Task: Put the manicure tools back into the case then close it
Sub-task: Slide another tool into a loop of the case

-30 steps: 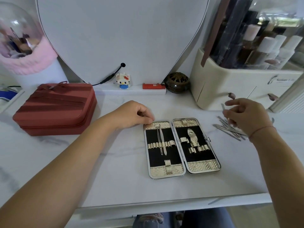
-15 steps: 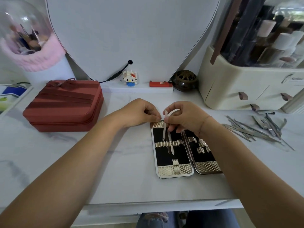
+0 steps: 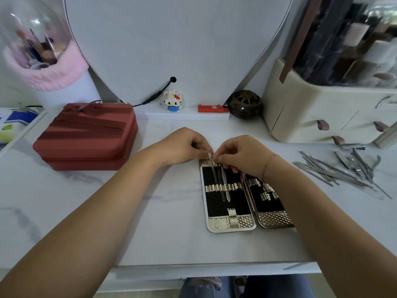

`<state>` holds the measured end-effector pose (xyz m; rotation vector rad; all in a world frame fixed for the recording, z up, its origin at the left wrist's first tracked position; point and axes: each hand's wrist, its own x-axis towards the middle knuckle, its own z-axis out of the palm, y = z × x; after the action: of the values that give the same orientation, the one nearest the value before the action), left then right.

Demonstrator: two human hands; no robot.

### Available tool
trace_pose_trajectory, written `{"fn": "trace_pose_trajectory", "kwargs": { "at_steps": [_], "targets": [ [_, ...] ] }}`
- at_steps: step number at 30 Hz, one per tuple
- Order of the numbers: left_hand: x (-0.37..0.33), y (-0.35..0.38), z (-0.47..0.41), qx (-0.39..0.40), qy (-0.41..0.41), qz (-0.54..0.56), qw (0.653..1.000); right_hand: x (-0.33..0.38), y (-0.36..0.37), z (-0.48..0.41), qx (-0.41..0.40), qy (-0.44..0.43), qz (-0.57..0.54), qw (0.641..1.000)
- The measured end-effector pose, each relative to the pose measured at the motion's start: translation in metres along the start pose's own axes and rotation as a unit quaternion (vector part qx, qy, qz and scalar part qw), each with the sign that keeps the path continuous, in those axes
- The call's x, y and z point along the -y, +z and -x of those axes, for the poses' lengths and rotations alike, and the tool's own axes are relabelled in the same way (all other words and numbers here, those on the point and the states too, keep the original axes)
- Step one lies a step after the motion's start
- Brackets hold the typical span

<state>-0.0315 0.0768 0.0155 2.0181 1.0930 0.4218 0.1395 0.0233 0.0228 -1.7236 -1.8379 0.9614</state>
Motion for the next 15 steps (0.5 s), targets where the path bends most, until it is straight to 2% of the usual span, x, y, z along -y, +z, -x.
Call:
{"fn": "trace_pose_trajectory", "kwargs": {
  "at_steps": [4,9,15],
  "targets": [
    [0.003,0.001,-0.002,-0.002,0.0,0.005,1.0,0.0,0.0,0.0,0.008,0.004,0.03,1.0],
    [0.005,0.001,-0.003,-0.003,0.002,0.006,1.0,-0.002,0.004,-0.005,-0.052,-0.027,0.065,0.996],
    [0.006,0.002,-0.004,-0.006,0.001,0.006,1.0,-0.002,0.005,-0.015,-0.056,-0.014,0.078,0.995]
  ]
}}
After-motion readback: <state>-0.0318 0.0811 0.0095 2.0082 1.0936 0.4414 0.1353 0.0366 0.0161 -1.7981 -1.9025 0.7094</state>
